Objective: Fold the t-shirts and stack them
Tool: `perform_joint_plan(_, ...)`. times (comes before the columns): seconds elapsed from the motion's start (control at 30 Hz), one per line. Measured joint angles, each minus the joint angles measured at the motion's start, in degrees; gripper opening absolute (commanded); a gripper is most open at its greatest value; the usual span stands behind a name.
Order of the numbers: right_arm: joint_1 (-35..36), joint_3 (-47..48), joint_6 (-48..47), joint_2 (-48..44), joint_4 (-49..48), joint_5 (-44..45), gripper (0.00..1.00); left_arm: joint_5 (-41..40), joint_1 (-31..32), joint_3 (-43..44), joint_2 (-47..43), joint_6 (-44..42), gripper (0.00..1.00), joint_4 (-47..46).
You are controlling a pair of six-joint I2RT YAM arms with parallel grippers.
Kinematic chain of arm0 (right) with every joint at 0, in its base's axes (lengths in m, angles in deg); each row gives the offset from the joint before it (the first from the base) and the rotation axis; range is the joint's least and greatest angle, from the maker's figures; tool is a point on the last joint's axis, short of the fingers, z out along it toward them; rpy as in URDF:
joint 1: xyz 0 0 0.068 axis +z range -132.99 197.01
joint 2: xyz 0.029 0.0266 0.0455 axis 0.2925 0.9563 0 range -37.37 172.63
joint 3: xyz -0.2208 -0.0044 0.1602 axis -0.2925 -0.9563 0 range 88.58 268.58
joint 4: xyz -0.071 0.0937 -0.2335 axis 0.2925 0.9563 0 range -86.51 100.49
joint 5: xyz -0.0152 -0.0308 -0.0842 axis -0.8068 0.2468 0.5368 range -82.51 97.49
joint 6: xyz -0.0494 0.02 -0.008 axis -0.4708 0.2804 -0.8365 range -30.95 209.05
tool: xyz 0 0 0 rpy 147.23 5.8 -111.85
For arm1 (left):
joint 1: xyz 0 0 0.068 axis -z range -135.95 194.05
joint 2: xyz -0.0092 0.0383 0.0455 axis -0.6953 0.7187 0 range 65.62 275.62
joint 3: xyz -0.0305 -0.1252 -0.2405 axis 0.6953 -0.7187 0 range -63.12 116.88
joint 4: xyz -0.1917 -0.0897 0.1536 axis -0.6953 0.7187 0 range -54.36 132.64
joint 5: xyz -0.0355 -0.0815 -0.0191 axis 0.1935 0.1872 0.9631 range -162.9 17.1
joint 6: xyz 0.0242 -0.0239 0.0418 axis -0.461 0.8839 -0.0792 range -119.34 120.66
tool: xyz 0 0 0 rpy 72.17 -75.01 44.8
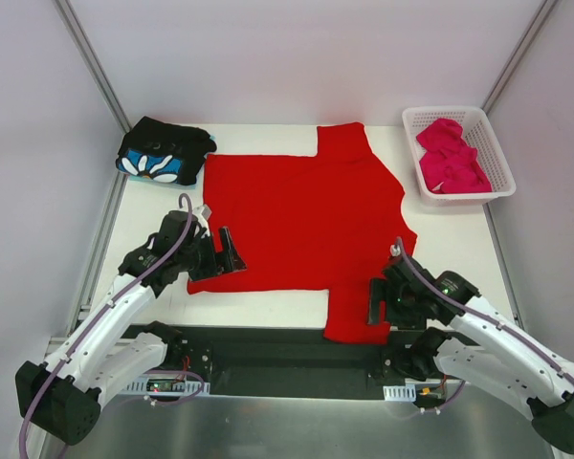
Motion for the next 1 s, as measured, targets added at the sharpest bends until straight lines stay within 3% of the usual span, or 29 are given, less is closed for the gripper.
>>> perform_joint_plan(0.57,0.17,-9.79,2.86,1.57,-8.35,2.86,0.79,-0.24,0.0,-0.33,-0.98,-0.33,0.82,0.02)
perform_joint_plan(1.0,0.17,-11.58,3.43,3.04,-11.26,6.14,0.62,-0.22,0.0,-0.35,-3.5,-0.28,0.83,0.09)
